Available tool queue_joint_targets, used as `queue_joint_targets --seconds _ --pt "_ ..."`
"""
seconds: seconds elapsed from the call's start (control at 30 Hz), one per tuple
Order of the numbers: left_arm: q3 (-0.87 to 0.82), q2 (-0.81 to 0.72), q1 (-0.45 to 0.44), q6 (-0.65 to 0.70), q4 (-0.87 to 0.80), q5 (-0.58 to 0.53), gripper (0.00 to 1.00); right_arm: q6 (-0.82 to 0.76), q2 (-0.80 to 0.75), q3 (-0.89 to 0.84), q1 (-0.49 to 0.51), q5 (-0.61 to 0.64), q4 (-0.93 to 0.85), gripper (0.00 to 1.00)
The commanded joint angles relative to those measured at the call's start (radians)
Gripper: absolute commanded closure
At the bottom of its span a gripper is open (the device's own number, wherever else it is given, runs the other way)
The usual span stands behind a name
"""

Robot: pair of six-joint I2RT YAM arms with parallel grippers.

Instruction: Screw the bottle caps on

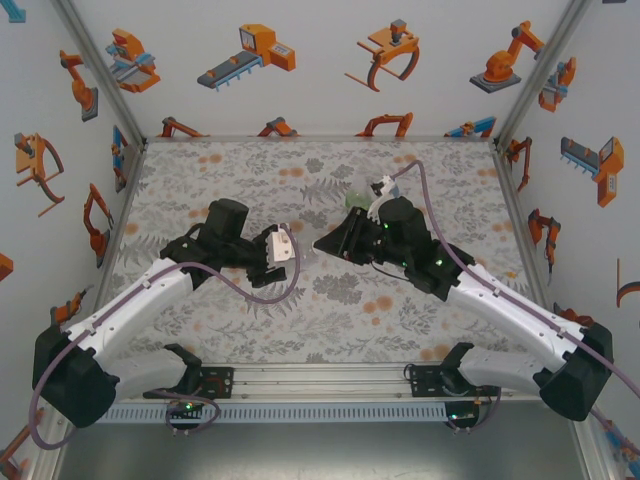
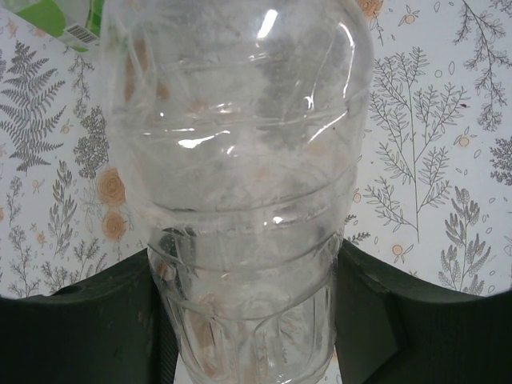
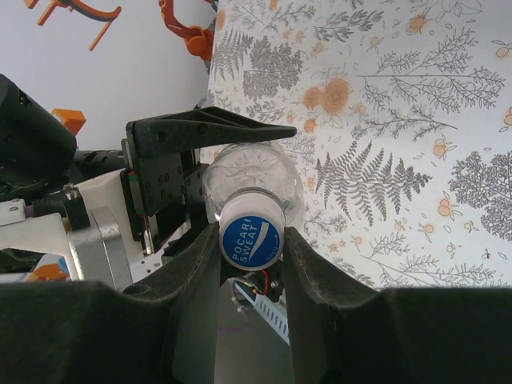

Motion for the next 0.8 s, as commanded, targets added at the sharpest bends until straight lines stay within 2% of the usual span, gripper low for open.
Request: queue_joint_targets --seconds 0.0,0.1,0.17,0.27,0.4,0.57,0.67,0.77 --pt "0.01 -0.012 -0.008 0.009 0.062 0.085 1.0 -0.109 -0.002 0.015 0.004 -0.008 0.045 0.95" --pt "0.008 -0.016 -0.008 0.014 0.061 0.095 1.0 -0.343 -0.026 0.055 0.004 -0.039 0.02 0.7" --pt "0.007 -0.016 -0.008 0.019 0.059 0.105 1.0 -0.51 -0.054 0.066 0.004 -0.054 0.004 0.59" --pt "0.011 -0.016 -0.009 0.03 0.044 0.129 1.0 -0.782 -0.1 0.064 0.004 -0.128 0.005 0.51" --pt "0.013 -0.022 -0.011 0.059 0.022 0.179 1.0 -1.126 -0.143 0.082 0.004 -0.284 -0.051 0.47" --pt "0.017 -0.024 -0.01 0.093 -0.011 0.261 1.0 -1.494 -0.114 0.186 0.004 -0.49 -0.275 0.47" --pt "0.023 -0.014 -0.012 0.11 -0.036 0.304 1.0 -1.668 -0.084 0.232 0.003 -0.568 -0.375 0.47" --pt "0.037 -0.001 -0.016 0.136 -0.072 0.333 1.0 -1.774 -0.068 0.248 0.005 -0.586 -0.404 0.47"
